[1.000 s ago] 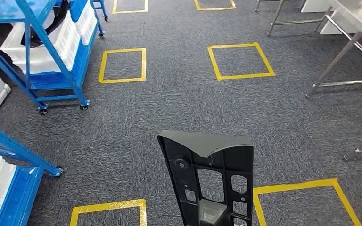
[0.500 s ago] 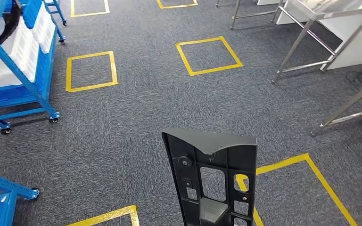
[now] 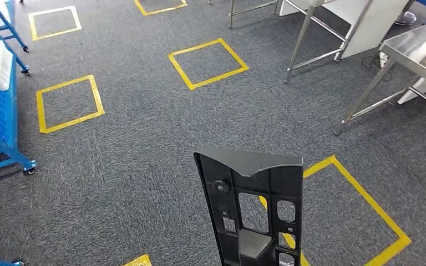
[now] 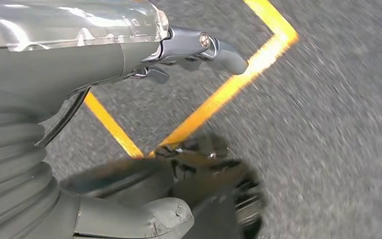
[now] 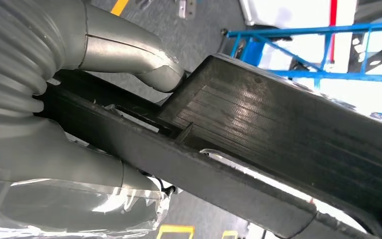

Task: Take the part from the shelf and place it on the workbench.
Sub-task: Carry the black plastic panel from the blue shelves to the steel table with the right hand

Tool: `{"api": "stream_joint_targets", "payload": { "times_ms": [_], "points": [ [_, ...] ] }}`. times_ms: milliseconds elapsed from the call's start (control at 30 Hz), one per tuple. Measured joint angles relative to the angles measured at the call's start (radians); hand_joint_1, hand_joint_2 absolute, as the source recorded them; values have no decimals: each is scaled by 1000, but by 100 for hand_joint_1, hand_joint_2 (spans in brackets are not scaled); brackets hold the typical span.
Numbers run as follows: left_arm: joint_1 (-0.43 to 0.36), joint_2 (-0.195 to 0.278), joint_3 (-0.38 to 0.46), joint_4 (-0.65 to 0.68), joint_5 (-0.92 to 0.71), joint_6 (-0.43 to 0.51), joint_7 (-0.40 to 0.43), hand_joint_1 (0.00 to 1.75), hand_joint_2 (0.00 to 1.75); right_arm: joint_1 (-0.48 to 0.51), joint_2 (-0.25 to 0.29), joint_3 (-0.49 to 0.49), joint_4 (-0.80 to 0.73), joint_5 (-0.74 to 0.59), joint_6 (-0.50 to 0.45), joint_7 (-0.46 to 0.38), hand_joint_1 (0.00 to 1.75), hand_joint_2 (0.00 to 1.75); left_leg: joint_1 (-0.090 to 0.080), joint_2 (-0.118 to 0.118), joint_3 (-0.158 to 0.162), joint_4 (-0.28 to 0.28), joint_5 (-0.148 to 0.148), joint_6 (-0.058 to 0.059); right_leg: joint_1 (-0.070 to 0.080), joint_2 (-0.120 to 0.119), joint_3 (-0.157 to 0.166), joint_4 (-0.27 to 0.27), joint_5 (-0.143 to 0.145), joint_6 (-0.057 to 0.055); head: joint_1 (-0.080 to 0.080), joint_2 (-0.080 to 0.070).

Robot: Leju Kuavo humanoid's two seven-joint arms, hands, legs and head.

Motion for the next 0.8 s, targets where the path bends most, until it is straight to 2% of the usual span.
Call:
{"api": "stream_joint_targets", "payload": {
  "times_ms": [33,67,100,133,167,200,233,267,333,367,433,467,500,533,567,600,633,700,733,767,800],
  "points": [
    [0,-8,-1,-2,4,2,-4,0,175,-2,0,-6,1,4,16,4,175,175,1,-7,-30,56,-17,-2,0,15,0,1,0,0,0,0],
    [-2,-17,-1,-8,11,-1,-7,0,175,-5,0,-12,2,8,33,9,175,175,3,-10,-48,82,-13,-4,-1,30,1,2,-1,0,0,0],
    [-3,-22,-1,-17,20,-10,-9,0,175,-10,0,-18,5,11,53,11,175,175,4,-11,-48,69,12,-5,-2,45,1,4,-1,1,0,0],
    [-4,-24,-1,-30,31,-26,-12,0,175,-17,0,-23,9,14,72,13,175,175,6,-16,-32,21,52,-6,-3,61,2,8,-3,3,0,0],
    [-4,-24,0,-45,42,-43,-15,0,175,-25,0,-28,14,17,89,13,175,175,9,-33,-6,-46,92,-6,-5,76,1,12,-5,6,0,0],
    [-3,-24,1,-59,52,-59,-18,0,175,-34,0,-31,20,19,102,14,175,175,11,-54,18,-109,119,-5,-5,89,-3,20,-8,11,0,0],
    [-1,-24,3,-70,60,-70,-20,0,175,-42,0,-34,25,20,110,14,175,175,12,-72,34,-152,132,-2,-5,101,-8,26,-9,16,0,0],
    [1,-24,5,-79,66,-78,-21,0,175,-47,1,-36,30,21,115,15,175,175,12,-84,40,-172,133,3,-6,112,-13,30,-9,22,0,0],
    [7,-25,9,-96,73,-84,-20,0,175,-52,2,-40,39,22,120,15,175,175,11,-71,41,-180,135,18,-8,132,-23,29,-3,35,0,0],
    [10,-25,12,-107,76,-84,-18,0,175,-54,4,-43,44,22,122,16,175,175,11,-60,43,-185,139,26,-8,125,-27,33,-5,39,0,0],
    [15,-30,21,-127,83,-81,-5,0,175,-64,6,-46,53,22,126,18,175,175,14,-37,44,-195,147,40,-7,74,-52,82,-37,45,0,0],
    [18,-32,27,-136,86,-78,6,0,175,-72,8,-47,58,22,127,20,175,175,12,-25,44,-197,149,43,-8,39,-76,134,-66,47,0,0],
    [23,-34,35,-141,88,-73,19,0,175,-80,10,-47,64,21,127,21,175,175,10,-12,43,-197,148,45,-10,16,-106,195,-97,50,0,0],
    [29,-34,43,-145,88,-66,33,0,175,-87,14,-47,70,19,124,21,175,175,7,3,43,-197,147,45,-13,4,-132,248,-117,52,0,0],
    [34,-34,51,-146,86,-57,46,0,175,-91,20,-47,76,16,118,21,175,175,6,17,43,-197,145,45,-15,-3,-145,276,-120,53,0,0],
    [37,-34,58,-146,82,-48,55,0,175,-93,26,-46,82,13,112,21,175,175,6,30,44,-197,143,44,-16,-8,-140,268,-106,53,0,0],
    [39,-33,65,-146,79,-40,60,0,175,-94,31,-45,88,9,107,21,175,175,5,42,46,-197,141,42,-17,-14,-115,225,-77,52,0,0],
    [39,-32,73,-146,74,-33,59,0,175,-98,41,-42,95,-1,101,22,175,175,4,61,52,-198,137,36,-12,-45,-45,96,-26,45,0,0],
    [38,-32,76,-146,75,-32,55,0,175,-101,46,-39,97,-7,98,24,175,175,3,69,55,-198,134,31,-8,-59,-22,50,-14,41,0,0],
    [37,-32,78,-146,75,-32,49,0,175,-105,50,-37,100,-13,96,25,175,175,2,77,59,-199,132,25,-3,-68,-10,25,-12,37,0,0],
    [36,-32,81,-146,76,-33,42,0,175,-108,54,-35,102,-17,93,27,175,175,2,85,62,-201,130,19,1,-66,-10,22,-15,33,0,0]
  ]
}}
